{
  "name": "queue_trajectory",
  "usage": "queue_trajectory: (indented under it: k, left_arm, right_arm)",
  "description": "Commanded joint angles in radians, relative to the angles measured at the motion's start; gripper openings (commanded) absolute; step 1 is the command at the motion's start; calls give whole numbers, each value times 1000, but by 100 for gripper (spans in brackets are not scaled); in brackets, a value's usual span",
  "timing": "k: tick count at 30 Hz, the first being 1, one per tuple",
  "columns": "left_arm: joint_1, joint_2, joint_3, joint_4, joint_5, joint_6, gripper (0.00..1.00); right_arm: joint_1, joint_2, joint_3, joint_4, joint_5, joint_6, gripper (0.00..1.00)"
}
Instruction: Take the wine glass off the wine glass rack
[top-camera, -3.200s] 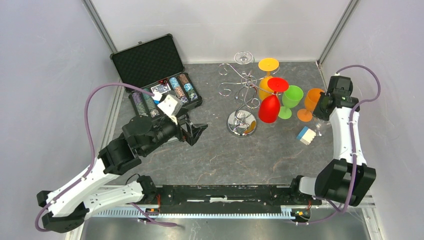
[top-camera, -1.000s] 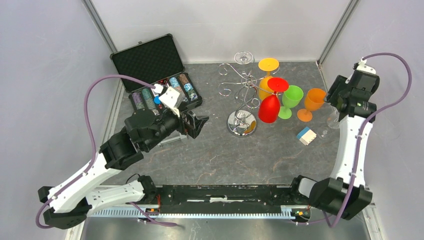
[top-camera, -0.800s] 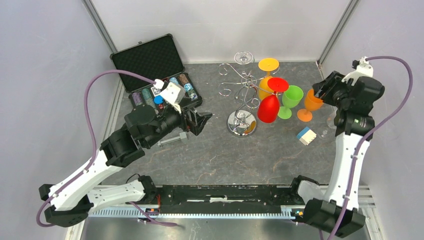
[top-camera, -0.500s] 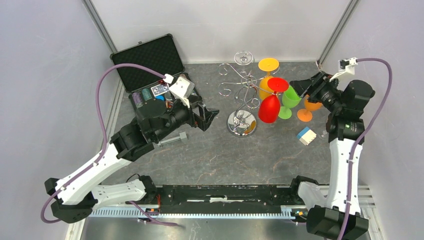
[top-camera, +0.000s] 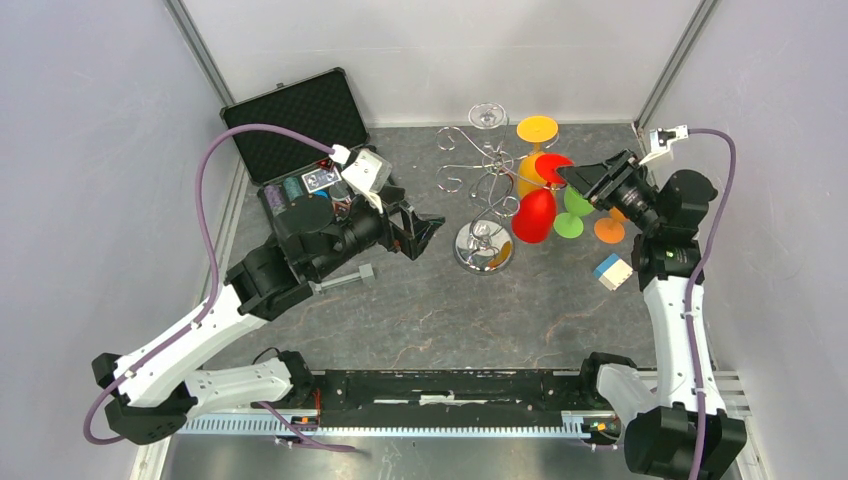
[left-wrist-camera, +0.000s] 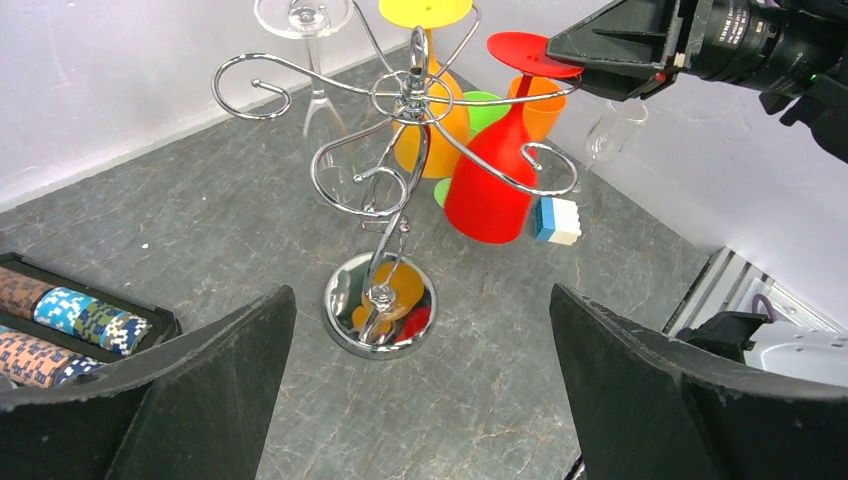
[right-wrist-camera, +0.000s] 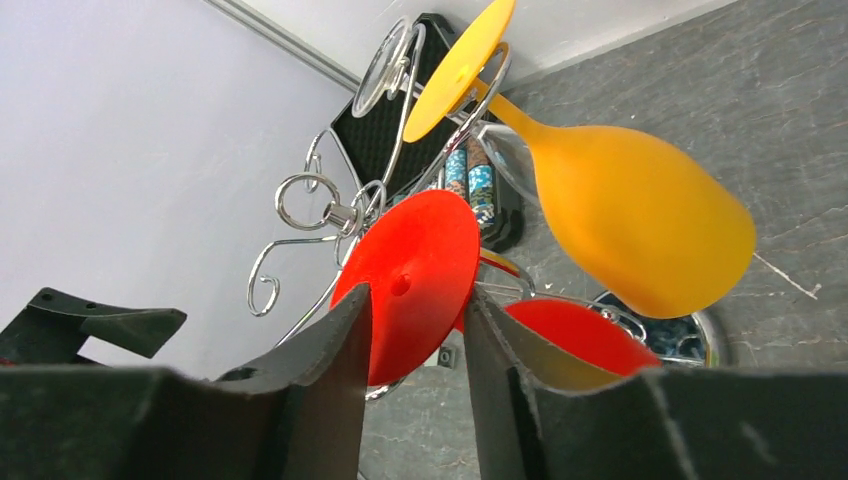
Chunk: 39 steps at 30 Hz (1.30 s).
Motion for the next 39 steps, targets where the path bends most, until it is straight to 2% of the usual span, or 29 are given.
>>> queue_trajectory:
  k: [1, 7, 10, 14, 16, 21, 22, 39]
  left_arm:
    - [5, -11, 8, 59, 21, -29, 100]
    - [5, -17, -14, 71, 27, -39, 100]
    - [5, -21, -22, 76, 27, -41, 100]
    - [5, -24, -27, 79, 25, -41, 100]
    - [5, -25, -28, 80, 25, -41, 100]
    - [6, -32, -39, 82, 19, -41, 100]
    - [6, -35, -39, 82, 18, -41, 100]
    - [7, -57, -60, 92, 2, -39, 100]
  right_arm:
    - [13, -3, 14, 60, 61, 24, 40]
    - [17, -2, 32, 30, 101, 8, 27]
    - [20, -4, 32, 29, 131, -10, 31]
    - [21, 12, 41, 32, 146, -1, 30]
    - [21, 18, 48, 33, 153, 3, 24]
    - [22, 15, 61, 38, 161, 36, 2]
    - [21, 13, 64, 38, 157, 49, 0]
    - [23, -24, 112, -42, 150, 121, 0]
